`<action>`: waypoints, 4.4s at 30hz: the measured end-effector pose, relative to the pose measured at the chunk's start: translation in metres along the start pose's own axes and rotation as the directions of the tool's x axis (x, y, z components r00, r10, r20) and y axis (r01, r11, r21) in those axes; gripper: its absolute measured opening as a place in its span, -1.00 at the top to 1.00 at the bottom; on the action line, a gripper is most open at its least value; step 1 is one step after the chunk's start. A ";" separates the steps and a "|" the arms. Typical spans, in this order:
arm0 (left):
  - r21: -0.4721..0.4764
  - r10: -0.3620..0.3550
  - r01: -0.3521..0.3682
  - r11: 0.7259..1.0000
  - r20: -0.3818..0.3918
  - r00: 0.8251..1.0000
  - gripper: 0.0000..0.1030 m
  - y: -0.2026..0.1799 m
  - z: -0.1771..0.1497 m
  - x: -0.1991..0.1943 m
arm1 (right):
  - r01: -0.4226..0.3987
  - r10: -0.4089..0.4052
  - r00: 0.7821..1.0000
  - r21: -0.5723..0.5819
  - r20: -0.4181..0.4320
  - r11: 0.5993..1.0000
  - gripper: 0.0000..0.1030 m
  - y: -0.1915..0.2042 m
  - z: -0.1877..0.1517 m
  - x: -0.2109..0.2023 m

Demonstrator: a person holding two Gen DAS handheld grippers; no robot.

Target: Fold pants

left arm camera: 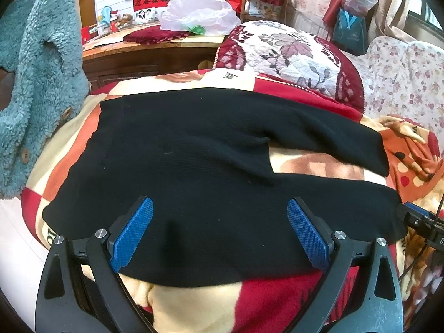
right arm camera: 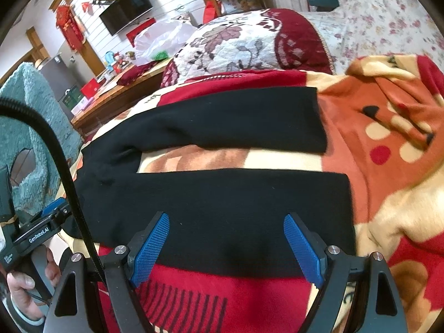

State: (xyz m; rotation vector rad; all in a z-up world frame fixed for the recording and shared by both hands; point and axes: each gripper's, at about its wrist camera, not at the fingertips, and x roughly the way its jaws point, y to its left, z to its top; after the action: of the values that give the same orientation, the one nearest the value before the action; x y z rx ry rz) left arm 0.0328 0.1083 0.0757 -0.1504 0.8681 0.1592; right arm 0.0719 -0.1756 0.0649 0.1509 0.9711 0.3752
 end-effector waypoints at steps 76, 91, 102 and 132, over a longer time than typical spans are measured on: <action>0.051 -0.007 0.015 0.999 -0.159 0.987 -0.91 0.179 0.139 0.165 | 0.031 -0.041 0.990 -0.074 -0.138 0.997 -0.63 -0.126 0.166 0.105; 0.111 -0.140 0.147 0.983 -0.064 0.988 0.77 0.168 0.137 0.107 | -0.018 -0.006 0.998 -0.347 -0.066 0.938 0.86 -0.071 0.163 0.055; 0.158 -0.268 0.262 0.952 0.020 0.963 0.77 0.177 0.059 0.001 | 0.002 -0.009 1.000 -0.412 -0.015 0.911 0.86 -0.061 0.107 -0.022; -0.461 -0.294 0.264 0.847 0.006 0.956 -0.38 0.221 -0.038 -0.048 | -0.384 0.367 0.922 -0.414 -0.125 0.825 0.60 0.094 0.006 -0.030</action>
State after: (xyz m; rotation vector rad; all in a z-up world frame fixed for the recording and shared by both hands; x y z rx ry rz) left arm -0.0699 0.3128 0.0736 -0.7284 0.8515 0.0833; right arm 0.0391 -0.0995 0.1191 -0.0740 0.8722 0.9547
